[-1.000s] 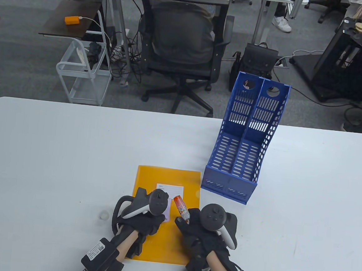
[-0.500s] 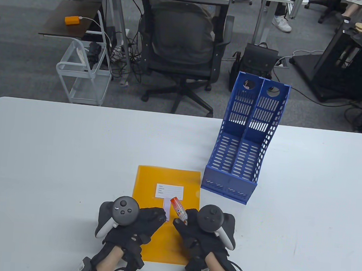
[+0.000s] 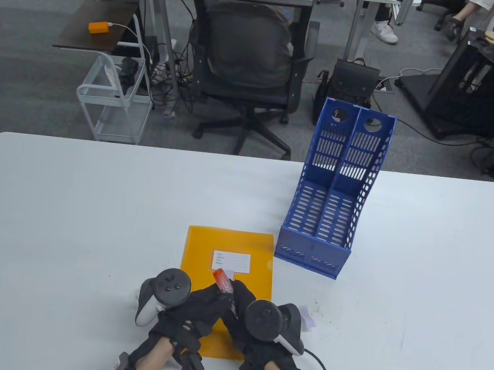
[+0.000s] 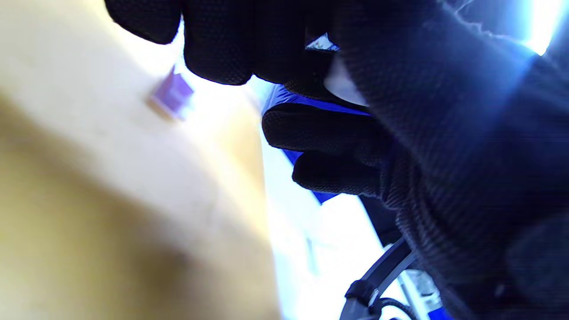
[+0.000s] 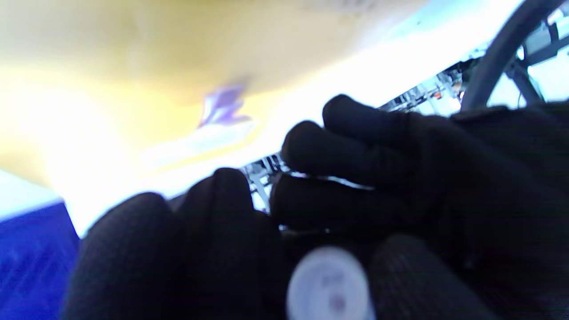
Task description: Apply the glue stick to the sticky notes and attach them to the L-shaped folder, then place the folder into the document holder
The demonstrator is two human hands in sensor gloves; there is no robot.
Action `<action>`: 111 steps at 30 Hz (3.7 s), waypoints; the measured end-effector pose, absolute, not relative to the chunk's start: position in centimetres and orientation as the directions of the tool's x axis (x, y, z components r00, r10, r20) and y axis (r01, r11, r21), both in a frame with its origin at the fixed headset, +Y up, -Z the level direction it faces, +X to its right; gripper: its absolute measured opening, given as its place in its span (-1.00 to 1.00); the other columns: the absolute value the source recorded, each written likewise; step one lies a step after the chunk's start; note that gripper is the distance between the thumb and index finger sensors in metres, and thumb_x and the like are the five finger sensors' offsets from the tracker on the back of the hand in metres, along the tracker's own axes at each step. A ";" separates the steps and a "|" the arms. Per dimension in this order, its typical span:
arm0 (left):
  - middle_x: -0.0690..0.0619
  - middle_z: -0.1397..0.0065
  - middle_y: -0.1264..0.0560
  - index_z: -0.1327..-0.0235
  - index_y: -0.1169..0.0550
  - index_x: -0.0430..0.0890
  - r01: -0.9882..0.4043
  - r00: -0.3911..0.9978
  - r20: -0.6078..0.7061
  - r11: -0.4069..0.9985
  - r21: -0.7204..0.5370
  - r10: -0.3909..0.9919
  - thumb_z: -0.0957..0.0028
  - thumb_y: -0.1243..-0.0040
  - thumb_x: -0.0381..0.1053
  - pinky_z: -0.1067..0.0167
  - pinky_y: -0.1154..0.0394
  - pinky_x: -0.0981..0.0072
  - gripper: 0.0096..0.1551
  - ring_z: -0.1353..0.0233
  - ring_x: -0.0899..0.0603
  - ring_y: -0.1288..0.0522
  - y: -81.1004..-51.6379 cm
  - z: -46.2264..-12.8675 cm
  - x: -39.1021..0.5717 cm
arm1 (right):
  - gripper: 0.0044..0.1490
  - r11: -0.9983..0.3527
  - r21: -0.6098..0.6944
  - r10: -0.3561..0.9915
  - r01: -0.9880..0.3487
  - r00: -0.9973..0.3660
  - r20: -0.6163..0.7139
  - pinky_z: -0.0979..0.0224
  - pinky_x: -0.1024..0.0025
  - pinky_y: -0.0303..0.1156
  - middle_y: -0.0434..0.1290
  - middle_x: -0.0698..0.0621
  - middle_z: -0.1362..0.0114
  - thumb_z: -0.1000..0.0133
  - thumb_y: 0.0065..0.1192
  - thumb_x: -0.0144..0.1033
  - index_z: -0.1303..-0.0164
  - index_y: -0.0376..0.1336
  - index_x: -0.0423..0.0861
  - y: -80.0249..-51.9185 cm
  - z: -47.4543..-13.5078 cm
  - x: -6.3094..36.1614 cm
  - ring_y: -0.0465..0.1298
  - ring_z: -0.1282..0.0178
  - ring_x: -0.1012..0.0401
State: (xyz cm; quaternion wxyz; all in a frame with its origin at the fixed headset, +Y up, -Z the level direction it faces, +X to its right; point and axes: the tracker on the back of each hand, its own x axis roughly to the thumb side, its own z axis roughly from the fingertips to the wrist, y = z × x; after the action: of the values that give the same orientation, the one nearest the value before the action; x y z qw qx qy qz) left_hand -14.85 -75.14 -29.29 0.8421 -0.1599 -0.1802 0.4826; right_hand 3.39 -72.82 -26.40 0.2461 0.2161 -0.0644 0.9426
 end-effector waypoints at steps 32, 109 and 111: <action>-0.03 -0.09 -0.63 -0.41 -0.43 0.08 -0.876 0.412 0.146 0.435 -0.209 0.899 -0.02 -0.22 0.26 -0.26 -0.42 -0.23 -0.32 -0.07 -0.15 -0.62 -75.0 -29.9 -18.0 | -0.04 -0.970 -0.071 -0.241 0.230 -0.925 0.292 0.52 0.42 0.53 0.42 -0.23 -0.40 0.20 0.61 0.09 -0.38 0.35 -0.08 -74.7 -27.1 15.9 0.62 0.34 0.14; -0.03 0.28 -0.65 0.01 -0.69 0.02 -0.096 0.882 0.463 0.995 -0.015 0.092 0.11 -0.46 0.30 -0.34 -0.37 -0.25 -0.47 0.10 -0.13 -0.57 -73.6 -26.4 -8.8 | -0.47 -0.952 0.208 0.258 -0.225 -0.955 0.145 0.69 0.50 0.56 0.70 -0.15 0.27 -0.03 0.45 -0.26 0.05 0.51 -0.42 -76.8 -28.7 5.1 0.67 0.64 0.18; -0.03 0.27 -0.65 0.00 -0.69 0.02 -0.081 0.884 0.461 0.997 -0.015 0.079 0.11 -0.45 0.30 -0.34 -0.37 -0.25 -0.47 0.10 -0.13 -0.57 -73.8 -26.5 -8.6 | -0.47 -0.952 0.206 0.259 -0.227 -0.955 0.146 0.68 0.49 0.57 0.70 -0.15 0.27 -0.03 0.45 -0.26 0.05 0.51 -0.42 -76.8 -28.7 5.1 0.67 0.63 0.18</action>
State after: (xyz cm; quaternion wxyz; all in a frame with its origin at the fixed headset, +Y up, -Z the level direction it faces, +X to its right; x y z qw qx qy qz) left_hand -8.62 -73.82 -26.49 0.9705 0.0024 -0.2376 0.0413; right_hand 5.09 -76.80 -28.70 0.1235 0.0859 0.0941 0.9841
